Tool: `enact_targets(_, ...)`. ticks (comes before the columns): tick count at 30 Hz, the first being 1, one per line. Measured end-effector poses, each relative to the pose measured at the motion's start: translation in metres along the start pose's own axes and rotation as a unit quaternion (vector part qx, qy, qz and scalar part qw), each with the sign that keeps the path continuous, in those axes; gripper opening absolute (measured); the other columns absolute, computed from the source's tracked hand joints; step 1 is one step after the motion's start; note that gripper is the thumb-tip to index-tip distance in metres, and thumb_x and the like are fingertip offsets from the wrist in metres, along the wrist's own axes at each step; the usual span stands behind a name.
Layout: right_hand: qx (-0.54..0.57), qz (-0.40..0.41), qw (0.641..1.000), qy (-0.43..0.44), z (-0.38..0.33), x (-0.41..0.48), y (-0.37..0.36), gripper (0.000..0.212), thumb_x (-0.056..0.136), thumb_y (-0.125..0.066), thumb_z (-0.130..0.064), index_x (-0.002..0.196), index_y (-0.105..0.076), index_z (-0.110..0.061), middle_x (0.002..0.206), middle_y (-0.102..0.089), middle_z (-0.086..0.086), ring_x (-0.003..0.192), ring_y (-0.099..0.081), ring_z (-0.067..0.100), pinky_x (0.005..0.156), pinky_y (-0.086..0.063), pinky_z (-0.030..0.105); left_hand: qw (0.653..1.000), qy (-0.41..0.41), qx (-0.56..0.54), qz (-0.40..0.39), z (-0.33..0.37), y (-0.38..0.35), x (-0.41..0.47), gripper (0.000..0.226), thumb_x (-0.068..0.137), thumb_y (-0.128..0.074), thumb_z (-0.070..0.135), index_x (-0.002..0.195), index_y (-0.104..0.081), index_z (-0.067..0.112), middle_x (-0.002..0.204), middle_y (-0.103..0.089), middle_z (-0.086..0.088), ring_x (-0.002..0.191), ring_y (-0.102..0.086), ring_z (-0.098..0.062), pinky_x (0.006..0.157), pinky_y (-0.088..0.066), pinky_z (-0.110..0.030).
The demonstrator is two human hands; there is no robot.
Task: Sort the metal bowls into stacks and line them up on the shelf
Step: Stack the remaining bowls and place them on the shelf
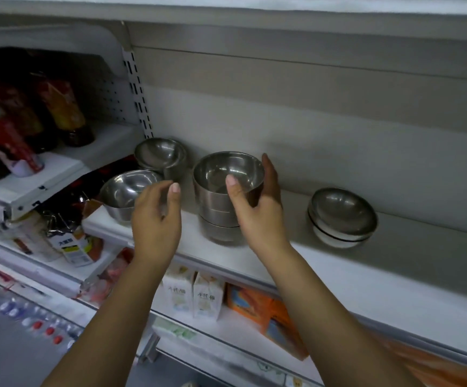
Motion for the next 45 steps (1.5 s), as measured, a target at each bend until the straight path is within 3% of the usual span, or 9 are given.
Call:
enact_targets(7, -0.034, 0.181, 0.978, 0.093, -0.006, 0.0, -0.027, 0.077, 0.077, -0.069, -0.062, 0.141, -0.051, -0.022, 0.139, -0.052, 0.003, 0.131, -0.05, 0.023, 0.107, -0.047, 0.04, 0.996, -0.008, 0.087, 0.003, -0.008, 0.017, 0.066, 0.022, 0.101, -0.058, 0.028, 0.105, -0.071, 0.01, 0.102, -0.062, -0.003, 0.1, -0.052, -0.016, 0.084, -0.039, -0.029)
enact_targets(10, 0.003, 0.212, 0.973, 0.09, 0.002, 0.009, -0.036, 0.072, 0.078, -0.071, -0.058, 0.137, -0.053, -0.022, 0.133, -0.055, 0.0, 0.124, -0.055, 0.02, 0.101, -0.05, 0.043, 0.996, 0.027, 0.084, 0.009, -0.025, 0.02, 0.095, 0.023, 0.098, -0.062, 0.026, 0.108, -0.073, 0.009, 0.108, -0.066, -0.015, 0.105, -0.059, -0.029, 0.086, -0.043, -0.031)
enact_targets(15, 0.026, 0.24, 0.968, 0.068, 0.015, 0.025, -0.049, 0.063, 0.079, -0.07, -0.054, 0.134, -0.051, -0.03, 0.134, -0.057, 0.005, 0.123, -0.058, 0.018, 0.101, -0.052, 0.038, 0.995, 0.029, 0.089, -0.026, -0.045, 0.015, 0.139, 0.025, 0.097, -0.061, 0.034, 0.108, -0.069, 0.013, 0.106, -0.067, -0.009, 0.092, -0.061, -0.024, 0.079, -0.046, -0.032)
enact_targets(19, 0.025, 0.27, 0.96, 0.067, 0.016, 0.034, -0.06, 0.049, 0.08, -0.067, -0.057, 0.124, -0.047, -0.051, 0.131, -0.06, 0.005, 0.119, -0.061, 0.017, 0.1, -0.052, 0.038, 0.981, 0.043, 0.168, -0.091, -0.065, 0.005, 0.173, 0.043, 0.097, -0.054, 0.044, 0.117, -0.064, 0.007, 0.116, -0.064, -0.018, 0.106, -0.06, -0.037, 0.091, -0.049, -0.042)
enact_targets(25, -0.01, 0.281, 0.958, 0.05, 0.017, 0.052, -0.077, 0.044, 0.079, -0.06, -0.058, 0.12, -0.045, -0.055, 0.129, -0.064, -0.001, 0.117, -0.062, 0.016, 0.102, -0.05, 0.037, 0.959, 0.068, 0.207, -0.183, -0.081, -0.006, 0.213, 0.053, 0.101, -0.057, 0.038, 0.129, -0.057, -0.006, 0.131, -0.06, -0.026, 0.124, -0.055, -0.039, 0.093, -0.042, -0.036)
enact_targets(30, -0.025, 0.299, 0.953, 0.041, 0.019, 0.057, -0.084, 0.049, 0.081, -0.055, -0.056, 0.127, -0.046, -0.041, 0.128, -0.064, -0.002, 0.116, -0.062, 0.016, 0.102, -0.049, 0.035, 0.952, 0.061, 0.208, -0.215, -0.103, -0.01, 0.232, 0.035, 0.095, -0.067, 0.031, 0.1, -0.067, -0.003, 0.093, -0.066, -0.018, 0.086, -0.064, -0.031, 0.067, -0.042, -0.032)
enact_targets(36, -0.042, 0.31, 0.949, 0.038, 0.015, 0.056, -0.085, 0.045, 0.082, -0.051, -0.057, 0.124, -0.044, -0.042, 0.121, -0.063, -0.011, 0.107, -0.062, 0.002, 0.092, -0.045, 0.012, 0.954, 0.04, 0.226, -0.192, -0.11, -0.005, 0.244, 0.025, 0.089, -0.071, 0.023, 0.081, -0.072, -0.001, 0.072, -0.063, -0.01, 0.073, -0.063, -0.029, 0.067, -0.044, -0.029)
enact_targets(40, -0.052, 0.313, 0.948, 0.032, 0.015, 0.054, -0.085, 0.04, 0.084, -0.05, -0.059, 0.121, -0.042, -0.047, 0.124, -0.064, -0.005, 0.109, -0.063, 0.011, 0.094, -0.048, 0.019, 0.962, 0.034, 0.217, -0.164, -0.109, 0.0, 0.246, 0.037, 0.092, -0.069, 0.026, 0.062, -0.062, 0.007, 0.062, -0.056, -0.005, 0.068, -0.057, -0.026, 0.068, -0.04, -0.028)
enact_targets(45, -0.062, 0.299, 0.952, 0.022, 0.009, 0.053, -0.087, 0.035, 0.082, -0.048, -0.063, 0.116, -0.04, -0.055, 0.118, -0.064, -0.009, 0.1, -0.062, -0.003, 0.085, -0.047, 0.011, 0.983, 0.02, 0.141, -0.117, -0.104, 0.007, 0.25, 0.034, 0.094, -0.062, 0.022, 0.071, -0.07, -0.001, 0.057, -0.055, -0.005, 0.059, -0.055, -0.025, 0.052, -0.032, -0.023)
Point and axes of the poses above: each hand's wrist, its own x-axis towards the middle knuckle, its own y-axis out of the back of the hand, z = x × y, the point moved 7 cm from there along x, towards the middle knuckle
